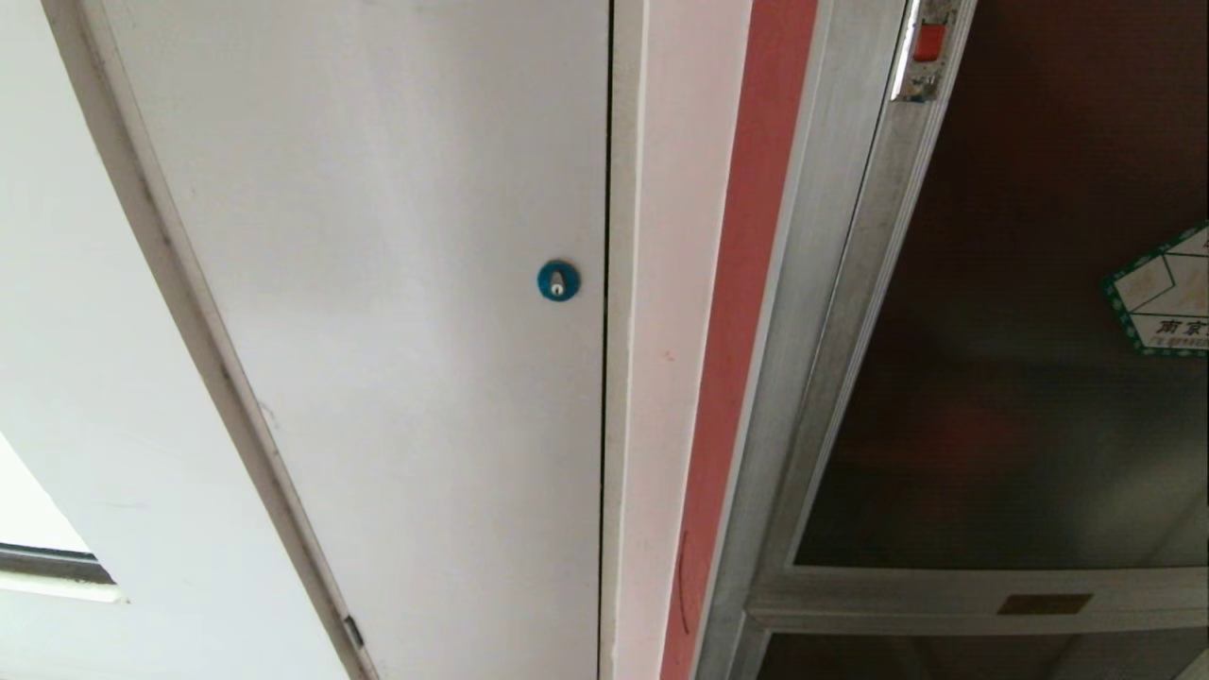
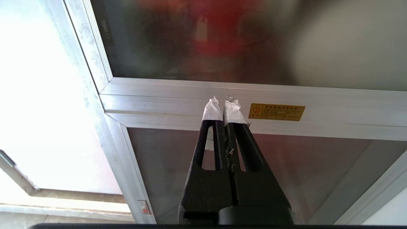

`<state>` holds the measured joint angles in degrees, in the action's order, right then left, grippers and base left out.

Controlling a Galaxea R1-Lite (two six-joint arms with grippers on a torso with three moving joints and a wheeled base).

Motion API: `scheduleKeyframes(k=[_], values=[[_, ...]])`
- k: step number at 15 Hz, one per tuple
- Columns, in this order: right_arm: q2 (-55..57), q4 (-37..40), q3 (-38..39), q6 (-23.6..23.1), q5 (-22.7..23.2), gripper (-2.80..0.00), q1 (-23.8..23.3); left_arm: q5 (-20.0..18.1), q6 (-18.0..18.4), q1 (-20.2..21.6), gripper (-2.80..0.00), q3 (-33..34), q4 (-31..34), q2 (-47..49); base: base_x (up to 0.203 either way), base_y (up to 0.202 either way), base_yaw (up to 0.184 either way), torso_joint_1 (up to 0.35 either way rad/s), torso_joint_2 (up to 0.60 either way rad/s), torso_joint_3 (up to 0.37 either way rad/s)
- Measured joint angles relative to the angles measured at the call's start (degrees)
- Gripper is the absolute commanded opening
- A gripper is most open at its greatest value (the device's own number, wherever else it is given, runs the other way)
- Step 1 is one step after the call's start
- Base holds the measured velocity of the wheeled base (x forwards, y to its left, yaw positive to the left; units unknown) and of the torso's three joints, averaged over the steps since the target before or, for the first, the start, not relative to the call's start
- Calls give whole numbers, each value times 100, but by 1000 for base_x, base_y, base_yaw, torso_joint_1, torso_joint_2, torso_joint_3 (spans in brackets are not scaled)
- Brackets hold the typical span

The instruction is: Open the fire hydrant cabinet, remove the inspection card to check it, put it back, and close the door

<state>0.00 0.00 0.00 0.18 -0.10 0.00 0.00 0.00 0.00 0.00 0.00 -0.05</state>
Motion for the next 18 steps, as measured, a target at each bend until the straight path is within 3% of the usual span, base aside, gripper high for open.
scheduleKeyframes(k=[13, 18], values=[[0, 27, -44, -29, 7, -280, 0, -2, 0, 0, -280, 0, 0, 0, 0, 0, 0, 0, 0, 0], [494, 321, -1204, -29, 337, -280, 0, 0, 0, 0, -280, 0, 0, 0, 0, 0, 0, 0, 0, 0]])
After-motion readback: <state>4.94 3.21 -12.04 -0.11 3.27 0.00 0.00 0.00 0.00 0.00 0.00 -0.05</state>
